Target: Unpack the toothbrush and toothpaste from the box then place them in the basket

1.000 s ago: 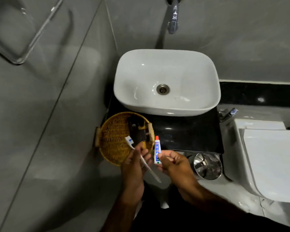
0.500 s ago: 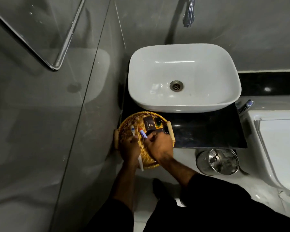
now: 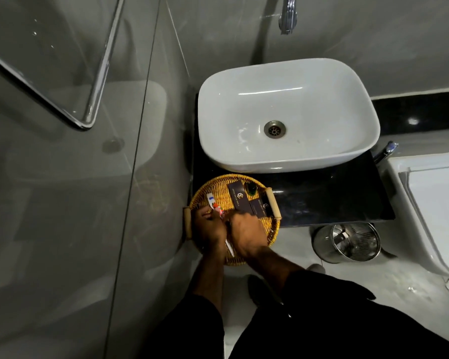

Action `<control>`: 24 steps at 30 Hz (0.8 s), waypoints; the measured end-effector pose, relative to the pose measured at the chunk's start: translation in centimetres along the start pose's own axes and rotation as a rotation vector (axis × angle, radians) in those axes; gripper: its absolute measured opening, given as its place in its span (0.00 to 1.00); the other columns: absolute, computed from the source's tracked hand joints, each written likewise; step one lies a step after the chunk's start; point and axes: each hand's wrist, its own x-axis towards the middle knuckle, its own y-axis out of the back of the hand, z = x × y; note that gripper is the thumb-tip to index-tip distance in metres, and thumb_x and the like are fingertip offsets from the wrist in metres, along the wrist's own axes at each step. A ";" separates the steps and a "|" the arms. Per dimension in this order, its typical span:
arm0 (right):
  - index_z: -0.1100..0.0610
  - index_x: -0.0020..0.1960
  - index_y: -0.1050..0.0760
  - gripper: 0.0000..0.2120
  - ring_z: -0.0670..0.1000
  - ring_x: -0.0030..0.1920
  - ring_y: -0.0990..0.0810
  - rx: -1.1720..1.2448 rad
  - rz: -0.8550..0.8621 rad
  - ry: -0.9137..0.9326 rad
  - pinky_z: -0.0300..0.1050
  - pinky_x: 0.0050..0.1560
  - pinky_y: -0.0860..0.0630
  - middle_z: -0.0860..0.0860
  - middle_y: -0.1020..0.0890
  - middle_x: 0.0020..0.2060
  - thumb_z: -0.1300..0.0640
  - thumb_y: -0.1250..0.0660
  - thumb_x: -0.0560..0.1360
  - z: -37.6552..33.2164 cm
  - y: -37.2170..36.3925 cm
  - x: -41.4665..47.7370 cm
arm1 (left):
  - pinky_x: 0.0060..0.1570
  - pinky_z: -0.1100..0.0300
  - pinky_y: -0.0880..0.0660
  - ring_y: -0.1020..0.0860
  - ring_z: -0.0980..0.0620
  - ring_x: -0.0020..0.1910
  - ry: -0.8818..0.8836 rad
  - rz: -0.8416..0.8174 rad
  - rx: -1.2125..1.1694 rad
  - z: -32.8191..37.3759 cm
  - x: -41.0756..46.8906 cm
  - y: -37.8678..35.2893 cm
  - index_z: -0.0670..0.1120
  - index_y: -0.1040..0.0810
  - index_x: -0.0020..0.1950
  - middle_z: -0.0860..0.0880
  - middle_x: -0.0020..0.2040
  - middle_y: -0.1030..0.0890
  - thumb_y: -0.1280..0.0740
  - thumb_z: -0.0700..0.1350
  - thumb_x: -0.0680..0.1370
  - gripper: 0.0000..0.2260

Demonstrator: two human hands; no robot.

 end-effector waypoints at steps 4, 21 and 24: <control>0.60 0.58 0.20 0.08 0.58 0.49 0.12 0.032 -0.063 -0.042 0.49 0.50 0.15 0.57 0.13 0.52 0.58 0.36 0.84 0.2 0.2 0.3 | 0.37 0.63 0.30 0.18 0.45 0.52 0.012 0.023 0.039 -0.3 -0.1 0.0 0.42 0.21 0.60 0.44 0.56 0.15 0.31 0.44 0.78 0.12; 0.42 0.60 0.17 0.11 0.34 0.50 0.18 0.339 -0.109 0.121 0.29 0.54 0.22 0.38 0.15 0.52 0.46 0.36 0.83 6.1 6.8 -7.2 | 0.51 0.54 0.25 0.19 0.42 0.56 -0.068 -0.050 0.298 -0.7 -2.1 0.9 0.40 0.20 0.58 0.42 0.58 0.17 0.30 0.41 0.77 0.11; 0.34 0.53 0.18 0.08 0.22 0.50 0.23 0.376 -0.047 0.112 0.18 0.48 0.29 0.26 0.21 0.46 0.48 0.31 0.80 9.7 9.4 -9.5 | 0.57 0.52 0.24 0.19 0.41 0.58 -0.071 -0.066 0.339 -0.4 -2.1 0.9 0.39 0.19 0.59 0.40 0.59 0.17 0.33 0.39 0.78 0.11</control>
